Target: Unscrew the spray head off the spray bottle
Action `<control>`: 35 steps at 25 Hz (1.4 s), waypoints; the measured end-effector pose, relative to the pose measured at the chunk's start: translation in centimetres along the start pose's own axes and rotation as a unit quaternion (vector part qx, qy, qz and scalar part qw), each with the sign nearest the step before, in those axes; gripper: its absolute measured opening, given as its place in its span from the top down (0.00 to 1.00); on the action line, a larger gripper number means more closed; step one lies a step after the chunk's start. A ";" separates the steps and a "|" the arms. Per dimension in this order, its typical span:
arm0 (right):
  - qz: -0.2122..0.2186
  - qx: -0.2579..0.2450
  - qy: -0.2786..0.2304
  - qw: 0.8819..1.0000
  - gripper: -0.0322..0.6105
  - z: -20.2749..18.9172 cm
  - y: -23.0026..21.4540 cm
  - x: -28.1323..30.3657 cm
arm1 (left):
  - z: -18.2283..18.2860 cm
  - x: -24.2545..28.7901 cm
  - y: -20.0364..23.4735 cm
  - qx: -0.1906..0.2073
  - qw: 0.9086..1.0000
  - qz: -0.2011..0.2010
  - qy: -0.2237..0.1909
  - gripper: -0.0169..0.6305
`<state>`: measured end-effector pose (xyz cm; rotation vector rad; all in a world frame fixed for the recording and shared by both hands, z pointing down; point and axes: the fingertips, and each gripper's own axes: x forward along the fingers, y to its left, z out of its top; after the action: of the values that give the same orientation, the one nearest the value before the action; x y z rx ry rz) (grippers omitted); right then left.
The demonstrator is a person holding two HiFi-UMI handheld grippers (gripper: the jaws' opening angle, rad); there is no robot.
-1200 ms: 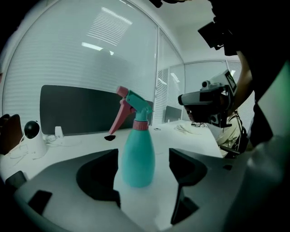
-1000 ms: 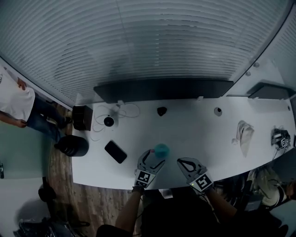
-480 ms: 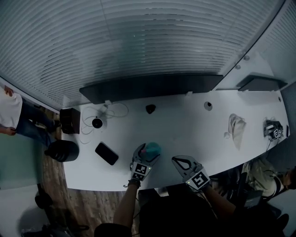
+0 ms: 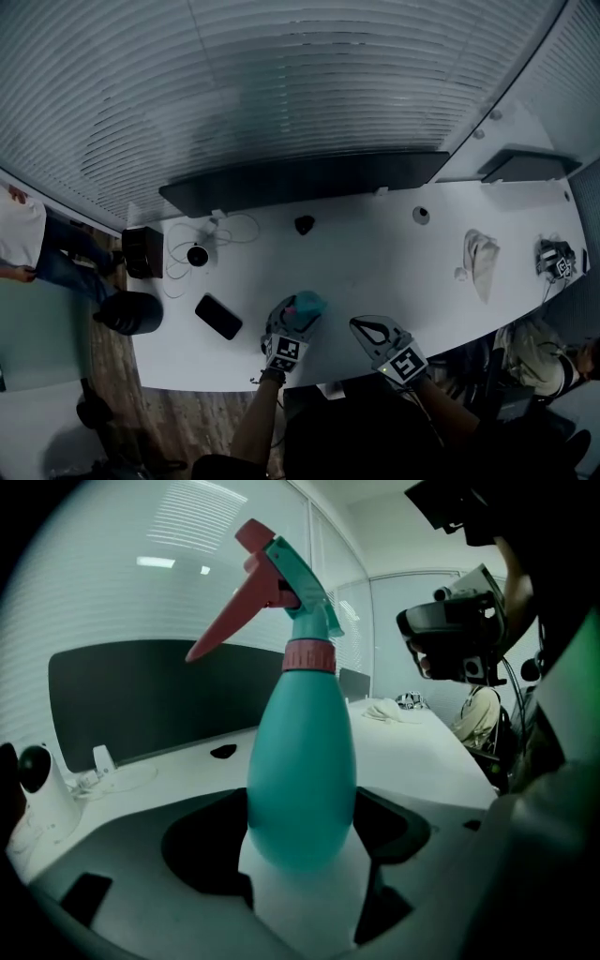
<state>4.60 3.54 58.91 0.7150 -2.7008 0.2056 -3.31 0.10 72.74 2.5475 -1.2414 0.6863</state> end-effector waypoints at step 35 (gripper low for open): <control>0.354 0.707 -0.096 0.605 0.56 17.0 7.1 6.0 | 19.7 -19.7 11.2 0.555 0.757 0.345 0.024 0.42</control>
<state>-8.74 3.17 44.83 -0.2064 -2.2625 2.6993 -16.52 -1.17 45.81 2.6389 -2.2669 2.1940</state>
